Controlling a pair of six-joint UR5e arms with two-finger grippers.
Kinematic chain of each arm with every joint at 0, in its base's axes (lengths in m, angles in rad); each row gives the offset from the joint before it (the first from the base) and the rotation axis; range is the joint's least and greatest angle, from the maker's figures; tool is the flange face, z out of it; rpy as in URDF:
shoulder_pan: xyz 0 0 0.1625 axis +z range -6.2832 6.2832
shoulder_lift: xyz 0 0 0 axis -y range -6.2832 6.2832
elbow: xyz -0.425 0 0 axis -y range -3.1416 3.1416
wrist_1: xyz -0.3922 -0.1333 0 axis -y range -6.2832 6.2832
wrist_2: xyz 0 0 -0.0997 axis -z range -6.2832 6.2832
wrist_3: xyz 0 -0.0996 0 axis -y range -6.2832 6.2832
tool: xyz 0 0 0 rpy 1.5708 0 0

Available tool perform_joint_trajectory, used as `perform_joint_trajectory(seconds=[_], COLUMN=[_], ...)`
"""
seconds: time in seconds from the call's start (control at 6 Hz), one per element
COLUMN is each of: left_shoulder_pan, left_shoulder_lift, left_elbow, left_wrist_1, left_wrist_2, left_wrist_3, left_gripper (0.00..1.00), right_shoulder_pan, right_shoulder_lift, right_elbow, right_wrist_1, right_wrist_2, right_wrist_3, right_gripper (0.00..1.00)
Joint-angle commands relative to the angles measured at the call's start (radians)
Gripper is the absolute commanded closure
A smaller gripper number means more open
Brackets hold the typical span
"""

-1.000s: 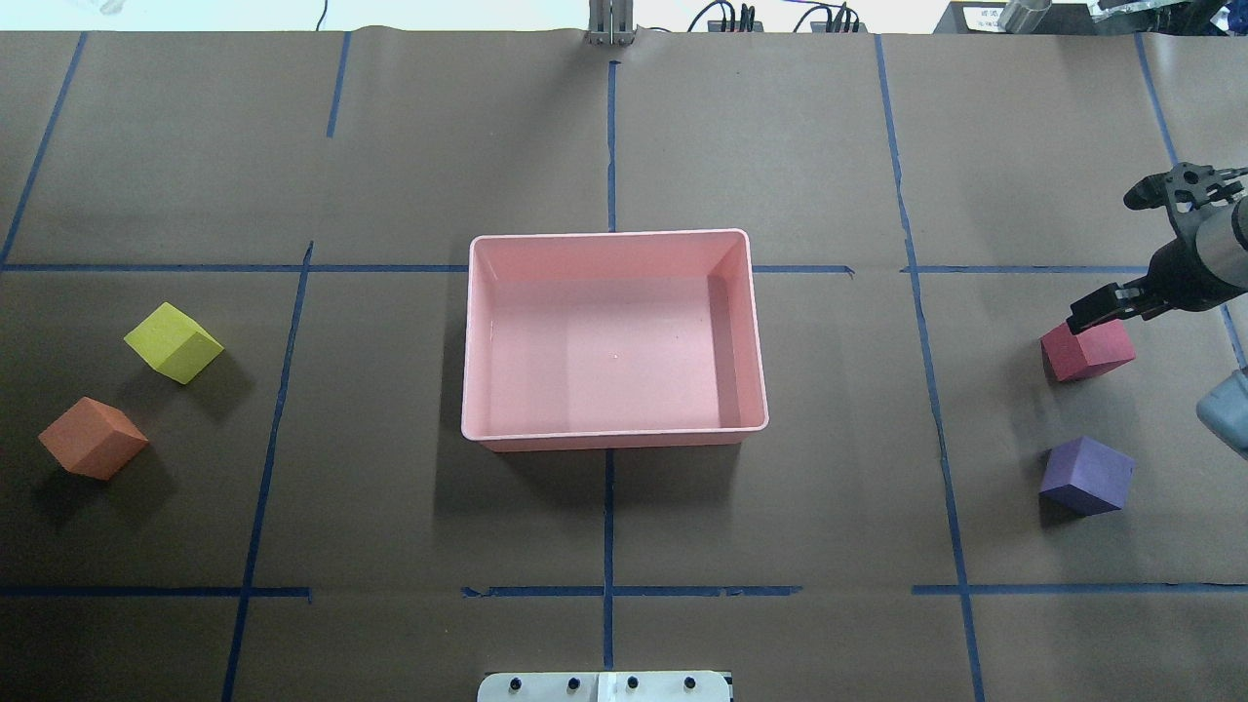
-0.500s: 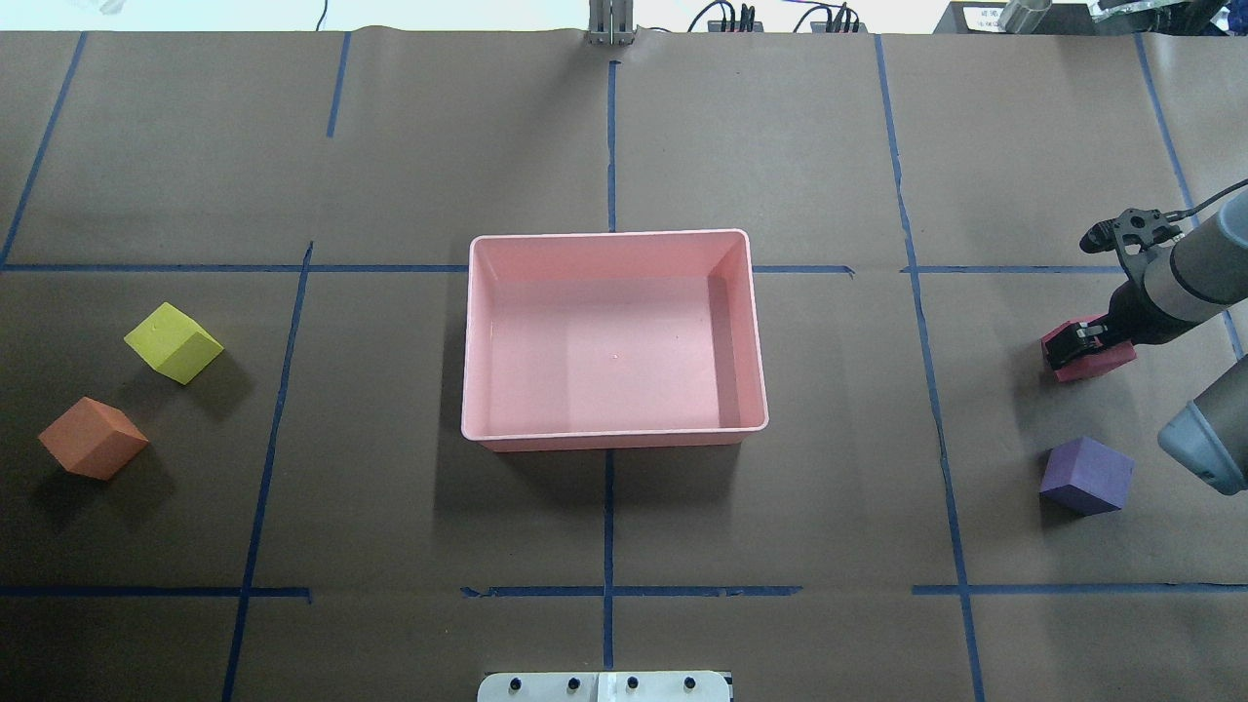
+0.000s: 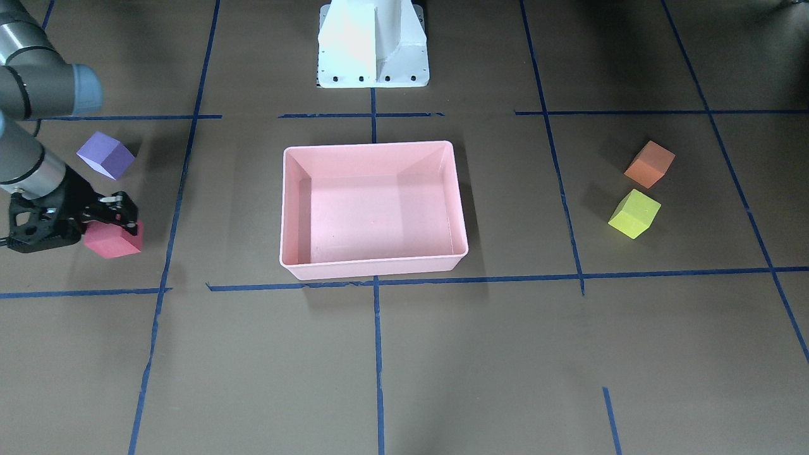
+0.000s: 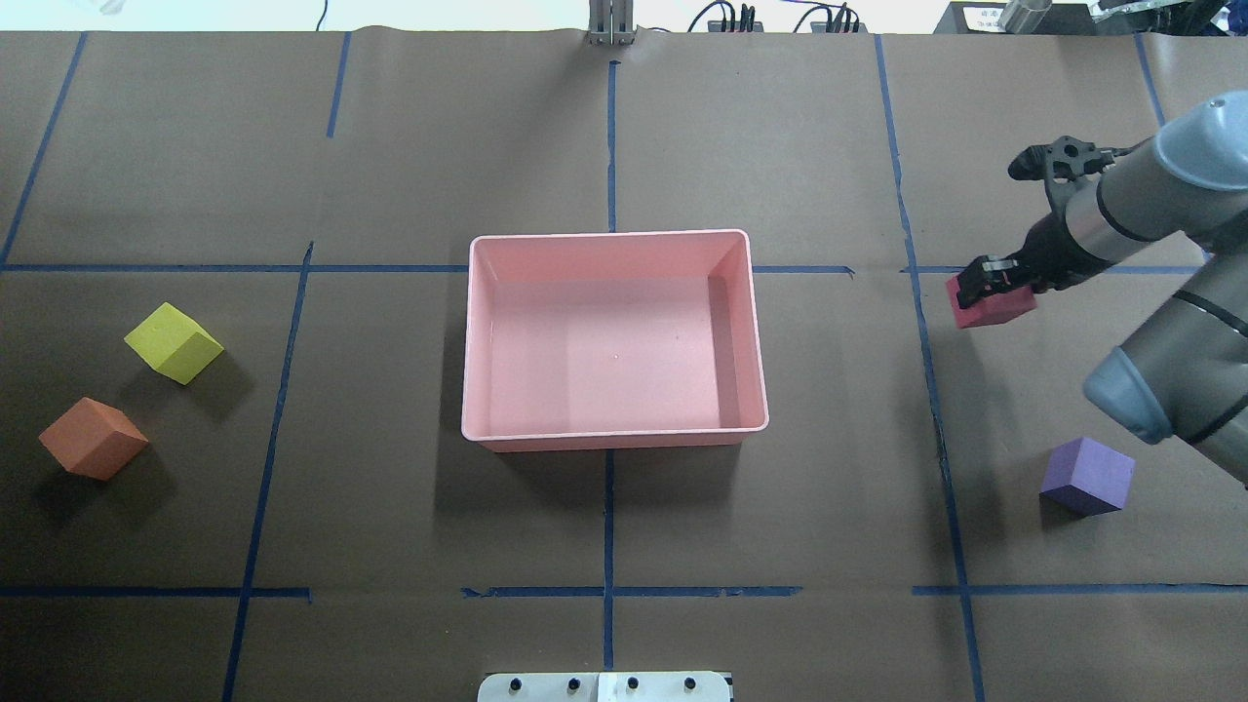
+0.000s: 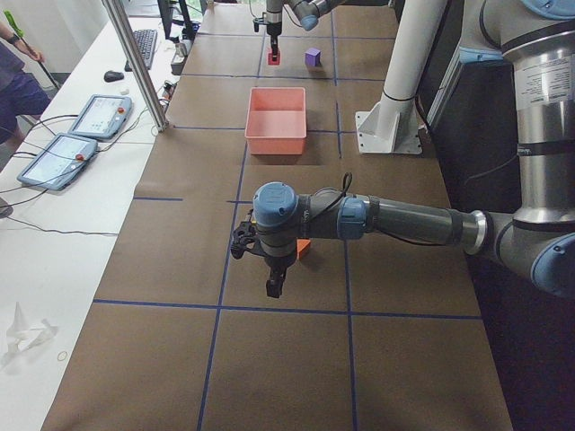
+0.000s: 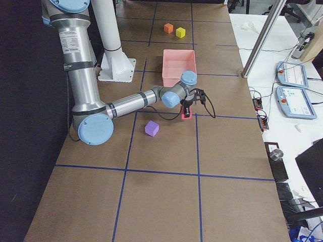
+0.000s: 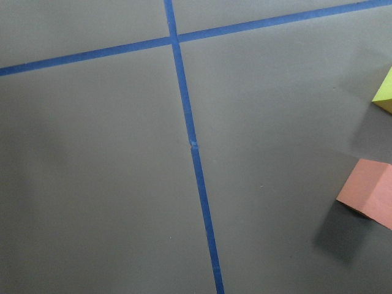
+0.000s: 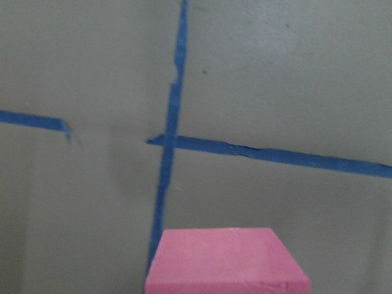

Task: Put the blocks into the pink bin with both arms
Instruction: 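Carry the pink cube with the right gripper into the pink bin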

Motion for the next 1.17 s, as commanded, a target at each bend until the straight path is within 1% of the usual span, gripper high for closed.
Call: perform_joint_trajectory(seconds=[0.0, 0.17, 0.33, 0.5, 0.67, 0.83, 1.0], left_shoulder_pan=[0.002, 0.005, 0.013, 0.080, 0.166, 0.262, 0.321], left_shoulder_lift=[-0.048, -0.048, -0.049, -0.066, -0.074, -0.081, -0.094], left_elbow=[0.000, 0.001, 0.007, -0.002, 0.000, 0.012, 0.018], left_wrist_1=[-0.054, -0.063, -0.082, -0.108, -0.231, -0.320, -0.324], left_wrist_2=[-0.004, -0.035, -0.080, -0.102, -0.096, -0.093, -0.092], left_wrist_3=[-0.004, -0.001, -0.012, -0.112, -0.186, -0.199, -0.195], left_gripper=[0.00, 0.00, 0.00, 0.00, 0.00, 0.00, 0.00], right_shoulder_pan=[-0.061, -0.130, -0.214, -0.294, -0.381, -0.412, -0.411], right_shoulder_lift=[0.264, 0.380, 0.505, 0.608, 0.629, 0.638, 0.625], right_elbow=[0.005, 0.002, -0.004, -0.010, -0.010, -0.015, -0.009], right_wrist_1=[-0.209, -0.296, -0.393, -0.480, -0.484, -0.486, -0.500], right_wrist_2=[-0.006, -0.044, -0.112, -0.161, -0.259, -0.316, -0.310], right_wrist_3=[0.207, 0.327, 0.448, 0.548, 0.646, 0.671, 0.638], right_gripper=[0.75, 0.75, 0.74, 0.59, 0.05, 0.00, 0.00])
